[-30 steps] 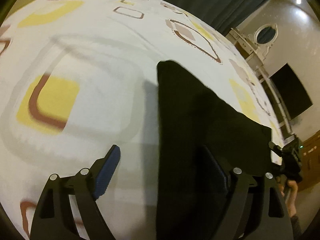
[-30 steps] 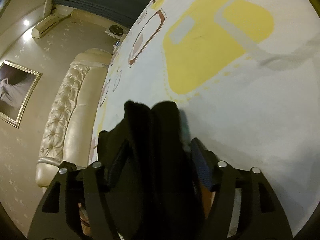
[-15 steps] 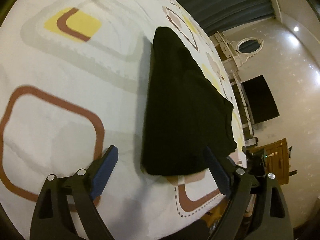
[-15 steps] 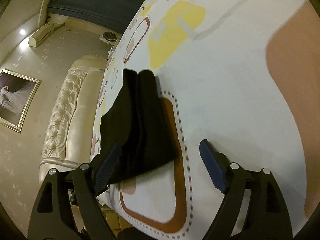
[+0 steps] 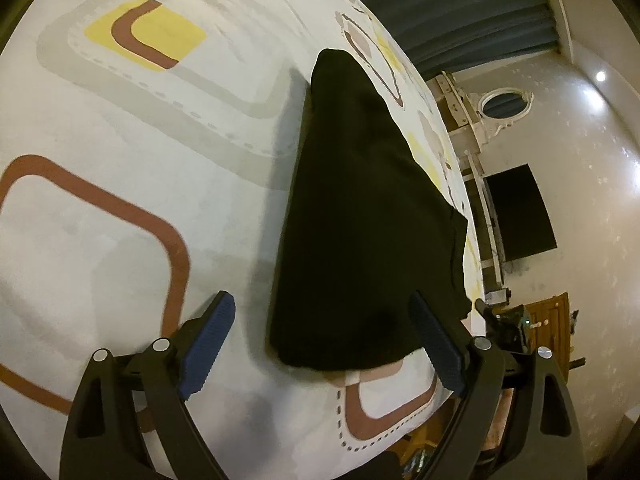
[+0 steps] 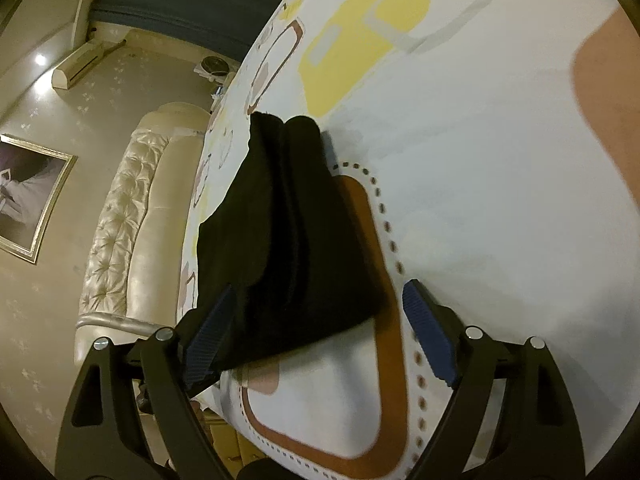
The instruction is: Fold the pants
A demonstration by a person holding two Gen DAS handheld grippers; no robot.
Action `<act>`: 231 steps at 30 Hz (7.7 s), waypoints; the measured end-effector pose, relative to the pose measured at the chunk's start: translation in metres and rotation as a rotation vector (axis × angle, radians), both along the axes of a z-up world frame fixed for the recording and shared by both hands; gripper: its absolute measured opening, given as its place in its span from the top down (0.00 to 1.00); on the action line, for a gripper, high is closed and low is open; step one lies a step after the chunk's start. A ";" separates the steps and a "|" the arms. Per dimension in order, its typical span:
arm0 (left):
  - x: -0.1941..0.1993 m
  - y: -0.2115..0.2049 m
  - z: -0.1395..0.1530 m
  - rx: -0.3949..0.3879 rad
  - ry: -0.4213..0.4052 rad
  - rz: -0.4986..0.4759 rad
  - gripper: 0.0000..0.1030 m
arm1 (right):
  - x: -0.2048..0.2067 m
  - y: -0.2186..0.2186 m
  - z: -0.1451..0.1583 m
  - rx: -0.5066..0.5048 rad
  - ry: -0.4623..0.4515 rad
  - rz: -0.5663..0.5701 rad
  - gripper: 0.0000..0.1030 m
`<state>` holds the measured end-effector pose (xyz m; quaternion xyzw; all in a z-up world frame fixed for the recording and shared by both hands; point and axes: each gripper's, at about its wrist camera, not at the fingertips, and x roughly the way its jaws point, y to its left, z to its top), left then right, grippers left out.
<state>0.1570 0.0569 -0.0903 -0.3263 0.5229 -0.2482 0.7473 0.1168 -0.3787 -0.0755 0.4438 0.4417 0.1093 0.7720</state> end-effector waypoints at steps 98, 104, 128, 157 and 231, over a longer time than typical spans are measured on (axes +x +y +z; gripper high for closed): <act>-0.062 -0.038 0.030 0.434 -0.220 0.000 0.19 | -0.068 0.007 -0.013 0.147 -0.048 0.057 0.40; -0.076 -0.046 0.040 0.530 -0.269 0.009 0.19 | -0.075 0.005 -0.008 0.110 -0.036 0.046 0.36; -0.140 -0.057 0.078 0.695 -0.392 0.101 0.18 | -0.134 0.069 0.059 -0.678 -0.088 0.090 0.22; -0.170 -0.076 0.077 0.769 -0.451 0.083 0.18 | -0.156 0.109 0.060 -0.818 -0.154 0.119 0.16; -0.167 -0.082 0.081 0.837 -0.419 0.147 0.12 | -0.155 0.120 0.049 -0.829 -0.138 0.155 0.16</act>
